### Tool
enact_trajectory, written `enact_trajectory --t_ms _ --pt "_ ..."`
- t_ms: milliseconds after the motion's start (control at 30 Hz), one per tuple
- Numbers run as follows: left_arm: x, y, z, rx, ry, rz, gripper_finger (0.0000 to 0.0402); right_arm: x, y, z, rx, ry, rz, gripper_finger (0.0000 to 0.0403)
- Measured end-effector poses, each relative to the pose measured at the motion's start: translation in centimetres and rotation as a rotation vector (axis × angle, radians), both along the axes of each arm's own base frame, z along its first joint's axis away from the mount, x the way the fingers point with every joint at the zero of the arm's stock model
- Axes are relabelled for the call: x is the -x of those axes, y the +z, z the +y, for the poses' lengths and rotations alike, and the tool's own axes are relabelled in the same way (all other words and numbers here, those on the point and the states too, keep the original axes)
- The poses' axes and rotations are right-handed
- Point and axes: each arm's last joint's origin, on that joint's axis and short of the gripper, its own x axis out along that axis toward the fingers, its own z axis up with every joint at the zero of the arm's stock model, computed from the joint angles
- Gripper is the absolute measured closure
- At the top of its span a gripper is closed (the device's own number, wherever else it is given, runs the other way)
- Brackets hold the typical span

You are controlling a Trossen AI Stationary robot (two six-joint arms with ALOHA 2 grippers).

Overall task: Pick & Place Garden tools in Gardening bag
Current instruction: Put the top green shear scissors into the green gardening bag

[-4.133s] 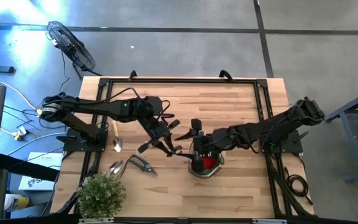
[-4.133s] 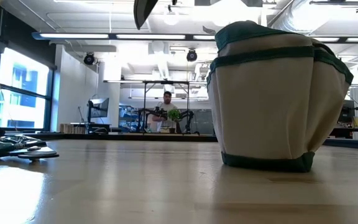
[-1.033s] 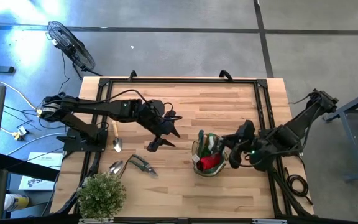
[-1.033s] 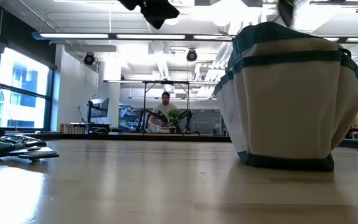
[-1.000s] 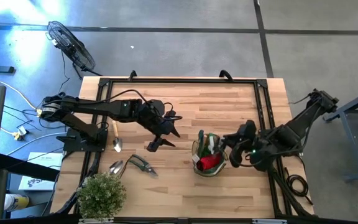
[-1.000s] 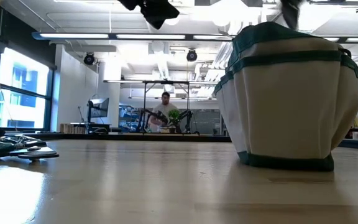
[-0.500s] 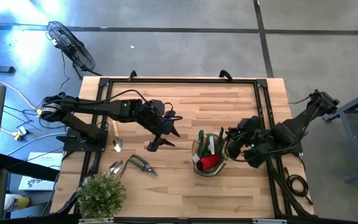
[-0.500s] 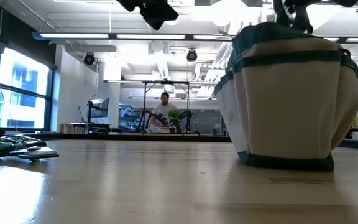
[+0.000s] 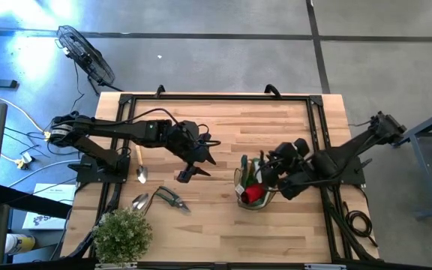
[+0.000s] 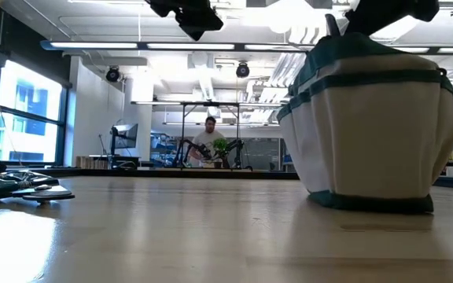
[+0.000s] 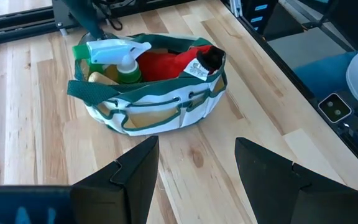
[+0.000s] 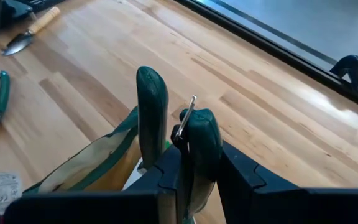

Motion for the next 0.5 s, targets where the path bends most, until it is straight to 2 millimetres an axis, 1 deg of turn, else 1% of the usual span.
enact_trajectory --t_ms 100,333,500 --pt "0.0 0.0 0.0 -0.001 0.0 0.0 0.0197 -0.4 -0.1 0.0 0.023 0.002 -0.004 0.0349" --pt "0.0 0.0 0.0 -0.003 0.001 -0.001 0.0197 -1.3 0.3 0.3 0.051 0.053 -0.058 0.0349" --pt "0.0 0.0 0.0 -0.004 0.001 -0.001 0.0197 -1.5 0.4 0.2 0.076 0.049 -0.073 0.0349"
